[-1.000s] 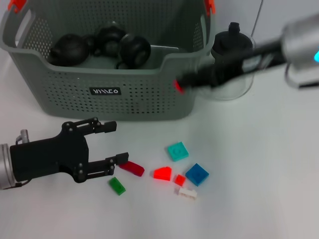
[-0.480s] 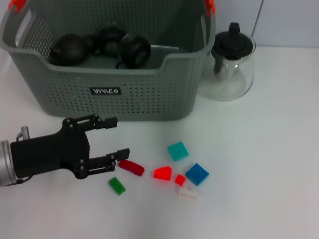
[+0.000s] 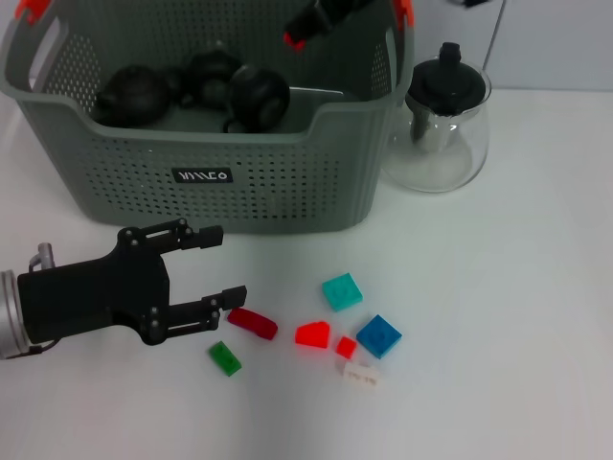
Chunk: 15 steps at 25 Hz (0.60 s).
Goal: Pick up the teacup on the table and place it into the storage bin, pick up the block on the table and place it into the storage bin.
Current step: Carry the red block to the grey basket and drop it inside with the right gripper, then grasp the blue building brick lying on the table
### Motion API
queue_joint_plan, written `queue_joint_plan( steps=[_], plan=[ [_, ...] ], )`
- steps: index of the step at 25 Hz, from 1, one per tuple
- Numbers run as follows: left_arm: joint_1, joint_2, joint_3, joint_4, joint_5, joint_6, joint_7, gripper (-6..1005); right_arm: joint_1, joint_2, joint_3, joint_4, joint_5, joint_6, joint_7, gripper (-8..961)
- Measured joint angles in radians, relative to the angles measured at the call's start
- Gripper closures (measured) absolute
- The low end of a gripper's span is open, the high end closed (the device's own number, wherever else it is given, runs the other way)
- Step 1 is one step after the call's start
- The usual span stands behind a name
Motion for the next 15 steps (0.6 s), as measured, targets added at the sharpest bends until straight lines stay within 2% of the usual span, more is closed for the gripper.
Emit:
queue_joint_plan(
  steps=[8,15],
  plan=[
    [-0.003,0.0,-0.01,0.0,0.001,-0.001,0.001,299,0.004,0.036,-0.079,0.031,-0.004,0.092,-0.011,775],
    [-0.002,0.0,-0.012,0.0,0.001,-0.002,0.0,299,-0.006,0.042,-0.107,0.001,-0.003,0.116,-0.011,622]
  ],
)
